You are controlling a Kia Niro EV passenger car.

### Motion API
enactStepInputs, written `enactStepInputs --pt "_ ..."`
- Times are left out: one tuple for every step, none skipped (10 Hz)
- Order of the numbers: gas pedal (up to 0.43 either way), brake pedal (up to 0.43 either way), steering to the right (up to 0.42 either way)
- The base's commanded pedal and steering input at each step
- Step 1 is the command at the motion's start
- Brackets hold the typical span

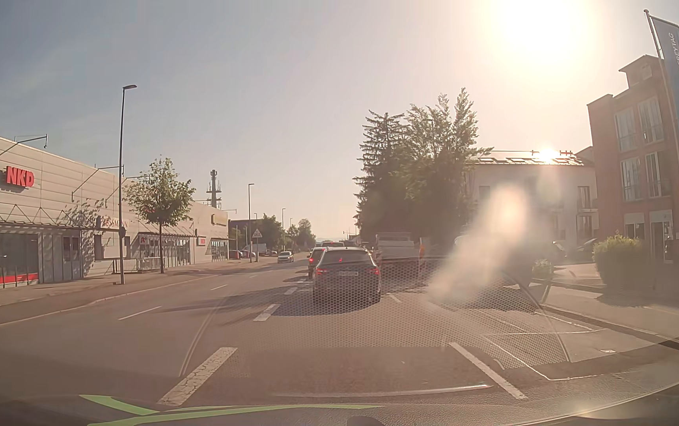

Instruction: Follow the waypoints while adhering to traffic rules and regulations

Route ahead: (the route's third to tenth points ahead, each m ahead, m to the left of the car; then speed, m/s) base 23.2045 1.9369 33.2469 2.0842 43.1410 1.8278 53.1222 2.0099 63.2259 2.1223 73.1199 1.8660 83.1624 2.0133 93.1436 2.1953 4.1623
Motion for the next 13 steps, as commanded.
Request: enactStepInputs --pt "0.028 0.0 0.0" --pt "0.028 0.0 -0.003" --pt "0.028 0.0 -0.005" --pt "0.028 0.0 -0.006" --pt "0.028 0.0 -0.006" --pt "0.028 0.0 -0.007" --pt "0.028 0.0 -0.006" --pt "0.028 0.0 -0.007" --pt "0.028 0.0 -0.007" --pt "0.028 0.0 -0.007" --pt "0.028 0.0 -0.007" --pt "0.028 0.0 -0.007" --pt "0.028 0.0 -0.007"
